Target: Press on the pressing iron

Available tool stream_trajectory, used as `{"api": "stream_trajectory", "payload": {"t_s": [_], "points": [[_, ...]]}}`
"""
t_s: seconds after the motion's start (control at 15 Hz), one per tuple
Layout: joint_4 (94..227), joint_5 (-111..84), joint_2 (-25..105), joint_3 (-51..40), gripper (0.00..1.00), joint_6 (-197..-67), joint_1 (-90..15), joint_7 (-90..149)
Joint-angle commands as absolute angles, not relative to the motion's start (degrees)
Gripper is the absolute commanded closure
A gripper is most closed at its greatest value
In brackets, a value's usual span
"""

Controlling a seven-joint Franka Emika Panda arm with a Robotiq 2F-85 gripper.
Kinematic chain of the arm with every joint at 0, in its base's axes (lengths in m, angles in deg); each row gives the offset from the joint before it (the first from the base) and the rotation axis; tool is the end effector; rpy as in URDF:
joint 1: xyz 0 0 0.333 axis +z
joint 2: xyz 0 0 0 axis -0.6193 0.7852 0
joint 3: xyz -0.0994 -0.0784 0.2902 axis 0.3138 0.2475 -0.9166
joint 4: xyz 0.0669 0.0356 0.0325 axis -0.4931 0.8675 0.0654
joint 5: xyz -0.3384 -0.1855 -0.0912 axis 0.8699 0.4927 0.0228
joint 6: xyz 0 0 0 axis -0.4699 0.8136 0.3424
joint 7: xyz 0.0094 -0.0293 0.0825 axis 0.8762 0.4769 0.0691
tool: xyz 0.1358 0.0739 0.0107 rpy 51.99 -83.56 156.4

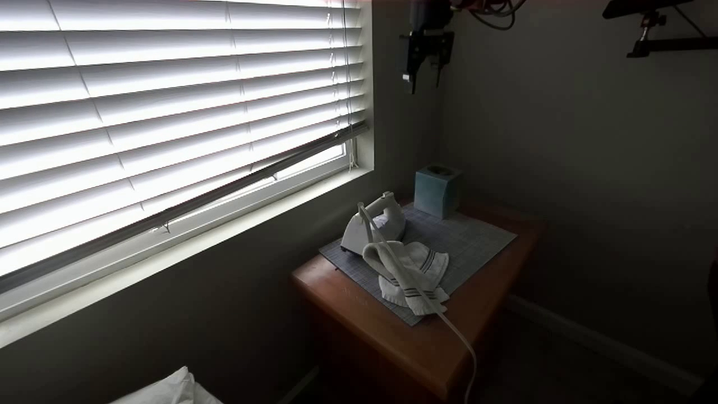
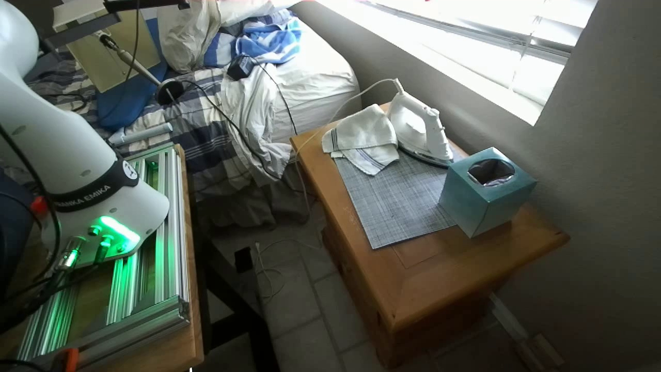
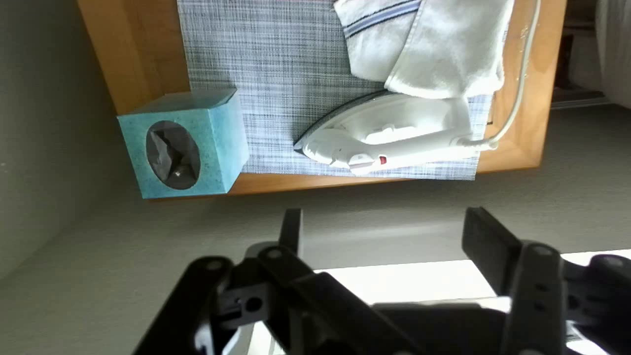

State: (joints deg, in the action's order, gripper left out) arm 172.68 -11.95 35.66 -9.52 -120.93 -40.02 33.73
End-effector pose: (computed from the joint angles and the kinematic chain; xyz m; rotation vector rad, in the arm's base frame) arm 0.6364 -0.0245 0.3816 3.0705 -0.2161 0.1942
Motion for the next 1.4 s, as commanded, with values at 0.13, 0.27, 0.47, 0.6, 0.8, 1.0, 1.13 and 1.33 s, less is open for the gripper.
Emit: {"api": "stream_trajectory", "payload": {"t_s": [0.13, 0.27, 0.47, 0.6, 0.8, 1.0, 1.13, 1.33], "points": [[160.62, -15.74, 49.55, -9.81, 0.62, -122.55, -40.29, 26.48], [156.23, -15.35, 54.12, -9.8, 0.76, -121.79, -39.91, 26.02], [150.31, -15.13, 60.68, -9.89, 0.96, -121.24, -39.89, 24.92], [147.16, -16.66, 64.22, -10.94, 1.0, -121.44, -40.92, 22.24], [151.01, -15.36, 62.23, -9.62, 0.99, -122.98, -39.63, 24.16], [149.44, -15.46, 63.31, -9.68, 0.99, -122.9, -39.73, 23.82], [149.12, -15.49, 63.3, -9.7, 0.99, -122.83, -39.74, 23.78], [146.77, -16.27, 66.41, -10.04, 1.0, -121.37, -40.22, 23.44]]}}
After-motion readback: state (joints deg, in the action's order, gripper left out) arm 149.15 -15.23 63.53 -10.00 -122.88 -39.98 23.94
